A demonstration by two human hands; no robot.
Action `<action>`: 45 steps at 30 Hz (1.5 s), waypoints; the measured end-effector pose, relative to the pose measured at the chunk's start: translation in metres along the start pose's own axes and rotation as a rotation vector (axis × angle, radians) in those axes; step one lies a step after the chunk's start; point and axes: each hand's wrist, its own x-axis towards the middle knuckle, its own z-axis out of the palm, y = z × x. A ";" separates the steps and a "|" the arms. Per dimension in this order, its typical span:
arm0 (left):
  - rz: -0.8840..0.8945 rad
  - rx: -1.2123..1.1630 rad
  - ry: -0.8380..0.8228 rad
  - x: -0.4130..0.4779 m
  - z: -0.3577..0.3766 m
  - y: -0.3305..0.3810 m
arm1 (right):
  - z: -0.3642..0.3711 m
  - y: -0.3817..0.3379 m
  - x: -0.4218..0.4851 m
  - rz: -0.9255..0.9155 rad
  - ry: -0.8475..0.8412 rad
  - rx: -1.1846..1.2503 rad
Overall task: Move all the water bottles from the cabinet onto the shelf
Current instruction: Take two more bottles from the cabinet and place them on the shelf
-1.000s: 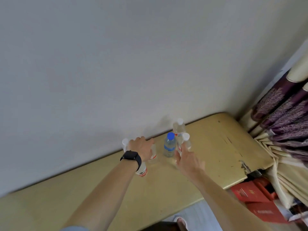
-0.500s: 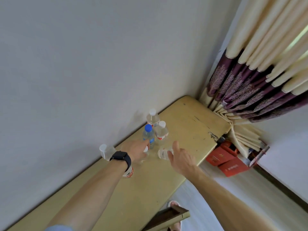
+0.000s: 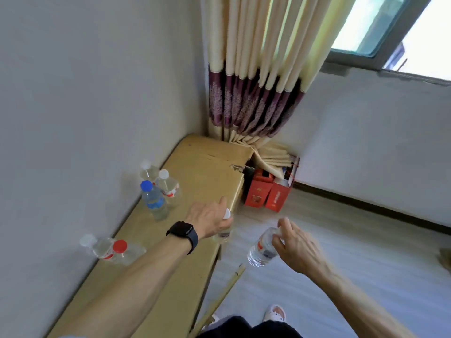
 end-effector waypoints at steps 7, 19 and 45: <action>0.381 0.147 -0.015 0.055 0.003 0.165 | -0.045 0.115 -0.110 0.384 0.240 0.037; 0.747 0.040 -0.012 0.087 -0.017 0.558 | -0.148 0.354 -0.316 0.729 0.599 -0.074; 1.469 -0.257 -0.168 0.108 -0.048 1.206 | -0.338 0.668 -0.642 1.621 0.876 -0.226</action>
